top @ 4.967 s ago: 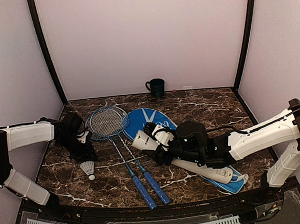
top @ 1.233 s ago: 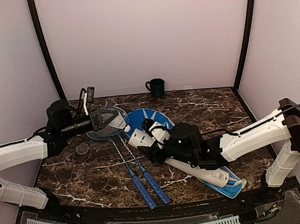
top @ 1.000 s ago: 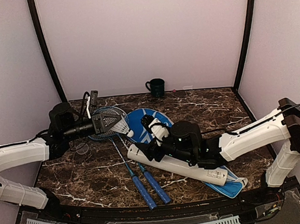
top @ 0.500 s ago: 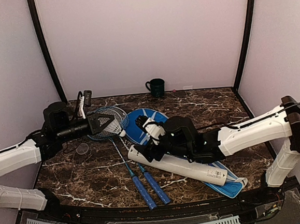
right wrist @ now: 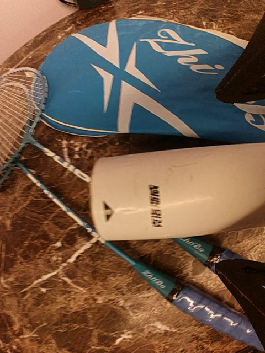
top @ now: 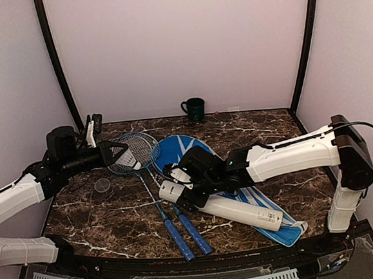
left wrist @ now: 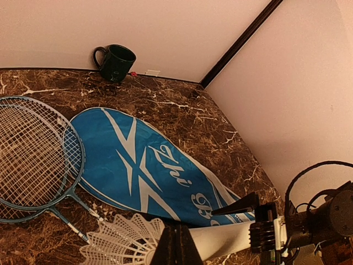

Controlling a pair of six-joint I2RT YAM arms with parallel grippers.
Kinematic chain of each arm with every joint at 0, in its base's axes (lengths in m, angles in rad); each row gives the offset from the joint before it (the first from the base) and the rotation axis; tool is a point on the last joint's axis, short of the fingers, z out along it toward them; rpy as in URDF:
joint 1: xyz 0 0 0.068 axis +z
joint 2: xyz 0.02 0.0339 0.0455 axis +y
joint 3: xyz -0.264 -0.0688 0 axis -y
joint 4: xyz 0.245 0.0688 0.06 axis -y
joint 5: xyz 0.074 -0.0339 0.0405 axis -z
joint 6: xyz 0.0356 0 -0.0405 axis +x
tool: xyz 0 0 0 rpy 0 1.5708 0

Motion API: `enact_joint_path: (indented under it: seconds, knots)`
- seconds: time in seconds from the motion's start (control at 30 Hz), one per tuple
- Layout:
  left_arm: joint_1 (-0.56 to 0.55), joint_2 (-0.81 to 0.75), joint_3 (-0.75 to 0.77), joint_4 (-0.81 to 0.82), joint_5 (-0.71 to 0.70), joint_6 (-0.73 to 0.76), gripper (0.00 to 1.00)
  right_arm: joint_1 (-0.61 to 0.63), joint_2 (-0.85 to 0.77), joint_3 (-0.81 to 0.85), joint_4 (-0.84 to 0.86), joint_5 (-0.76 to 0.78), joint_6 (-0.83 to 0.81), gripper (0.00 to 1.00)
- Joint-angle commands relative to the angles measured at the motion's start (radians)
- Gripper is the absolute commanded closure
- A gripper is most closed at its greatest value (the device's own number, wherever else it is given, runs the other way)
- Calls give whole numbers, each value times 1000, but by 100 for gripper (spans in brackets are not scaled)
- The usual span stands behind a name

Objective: Pack up the badminton gear
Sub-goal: Pick up the shuttle tube from the center of the board.

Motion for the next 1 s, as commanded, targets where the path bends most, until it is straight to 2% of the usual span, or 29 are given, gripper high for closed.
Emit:
enact_joint_path:
  seconds: [0.0, 0.2, 0.47, 0.7, 0.9, 0.97]
  knots:
    - [7, -36, 7, -19, 17, 20, 100, -14, 6, 30, -177, -16, 23, 1]
    - [9, -29, -6, -4, 31, 11, 100, -21, 32, 30, -217, -25, 8, 1]
    - [9, -36, -11, 0, 29, 5, 100, -28, 105, 64, -210, -13, -23, 6]
    - [9, -38, -24, 8, 31, -7, 100, -34, 141, 71, -192, 8, -49, 13]
    - [9, -34, -31, 21, 34, -18, 100, -36, 116, 32, -122, 14, -68, 25]
    - [10, -31, -31, 24, 35, -21, 100, -36, 101, 16, -92, 18, -73, 25]
